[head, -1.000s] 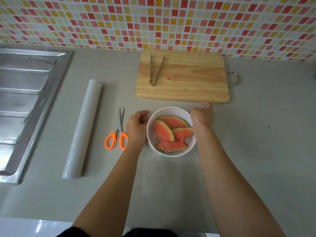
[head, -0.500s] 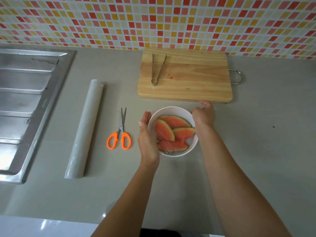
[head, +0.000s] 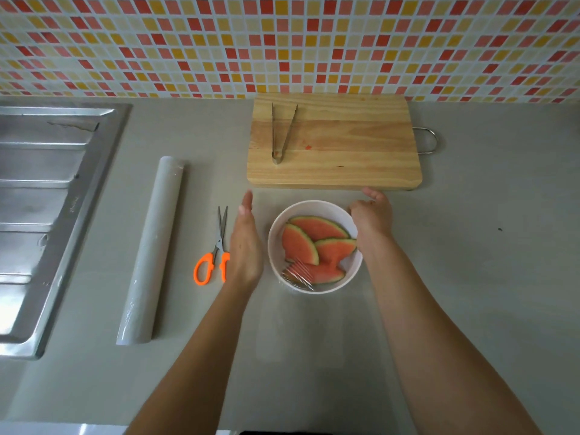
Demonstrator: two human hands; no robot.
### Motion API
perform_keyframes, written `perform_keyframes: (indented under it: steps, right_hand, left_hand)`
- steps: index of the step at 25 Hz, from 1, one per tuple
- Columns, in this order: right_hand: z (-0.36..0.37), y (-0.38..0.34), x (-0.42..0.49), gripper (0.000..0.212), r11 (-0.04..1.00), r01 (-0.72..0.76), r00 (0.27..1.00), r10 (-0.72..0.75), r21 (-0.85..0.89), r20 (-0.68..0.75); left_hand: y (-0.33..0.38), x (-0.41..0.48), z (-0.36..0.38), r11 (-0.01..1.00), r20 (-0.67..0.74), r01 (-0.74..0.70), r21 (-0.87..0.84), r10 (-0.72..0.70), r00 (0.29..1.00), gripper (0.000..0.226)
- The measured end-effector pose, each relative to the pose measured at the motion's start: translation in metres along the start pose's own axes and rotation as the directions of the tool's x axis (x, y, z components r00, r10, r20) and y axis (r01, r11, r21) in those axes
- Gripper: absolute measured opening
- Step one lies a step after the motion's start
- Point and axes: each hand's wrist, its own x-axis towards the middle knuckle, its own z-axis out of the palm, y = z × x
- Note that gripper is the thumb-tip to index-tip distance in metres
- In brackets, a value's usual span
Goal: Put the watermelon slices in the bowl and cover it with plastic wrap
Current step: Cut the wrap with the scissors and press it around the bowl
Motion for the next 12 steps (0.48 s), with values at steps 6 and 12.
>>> perform_keyframes:
  steps: [6, 12]
  right_hand:
    - [-0.001, 0.001, 0.002, 0.05, 0.999, 0.033, 0.999, -0.033, 0.043, -0.01]
    - [0.001, -0.002, 0.005, 0.049, 0.996, -0.012, 0.998, 0.017, 0.094, -0.059]
  left_hand:
    - [0.028, 0.048, 0.016, 0.991, 0.537, 0.046, 0.128, -0.108, 0.837, 0.057]
    - [0.025, 0.038, 0.017, 0.976, 0.45, 0.085, 0.202, -0.17, 0.877, 0.068]
